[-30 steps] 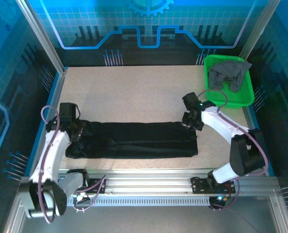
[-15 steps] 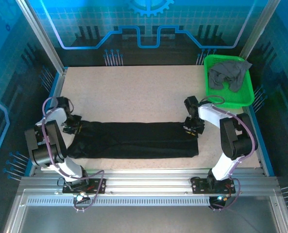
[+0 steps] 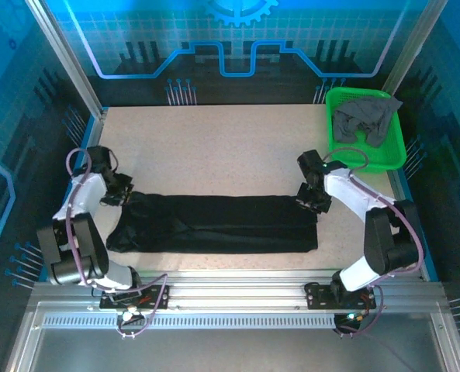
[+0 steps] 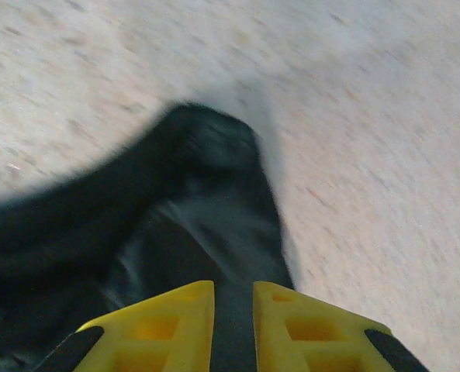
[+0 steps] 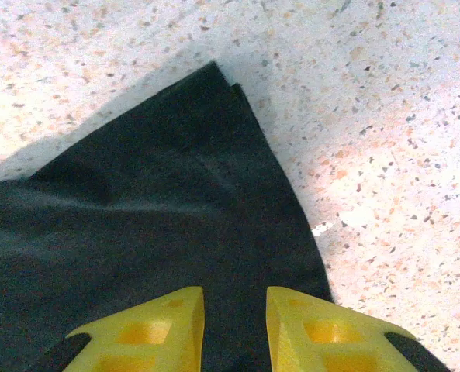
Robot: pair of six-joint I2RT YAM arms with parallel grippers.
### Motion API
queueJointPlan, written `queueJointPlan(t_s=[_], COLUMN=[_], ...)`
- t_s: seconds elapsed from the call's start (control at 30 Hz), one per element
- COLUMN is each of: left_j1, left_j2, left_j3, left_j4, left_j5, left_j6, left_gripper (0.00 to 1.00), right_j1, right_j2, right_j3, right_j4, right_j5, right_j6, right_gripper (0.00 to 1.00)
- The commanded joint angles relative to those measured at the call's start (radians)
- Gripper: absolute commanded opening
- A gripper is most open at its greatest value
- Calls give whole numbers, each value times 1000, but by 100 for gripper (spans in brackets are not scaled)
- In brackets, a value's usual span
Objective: Fold and stack the t-shirts
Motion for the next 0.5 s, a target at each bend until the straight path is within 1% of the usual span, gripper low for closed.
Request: queueJointPlan(t_s=[0.0,0.1,0.17,0.23,0.37,0.47], left_j1=[-100,-119,-116,-105,-56,-57], left_j2=[-3,53,100,155,249,253], left_j3=[4,-13,-4,17,37,71], left_j4=[-17,21,24,11,4,-21], left_j5=[12,52,50,35,38,19], left_j6=[-44,-77,-67,-49,-28,-4], left_gripper=[23,22,22,22,22,22], right_j1=[17,-12,-42,-57,-48,11], right_j2=[5,31,53,52,-30,-57], right_j3=[-58,-108,-113,-113,-98,-29], right_j4=[-11,15,1,-34,-38,-57], right_j5=[-34,-44,-41,-5,32,72], right_j6=[25,25,19,10,-22,-40], right_gripper=[25,21,16,11,12,14])
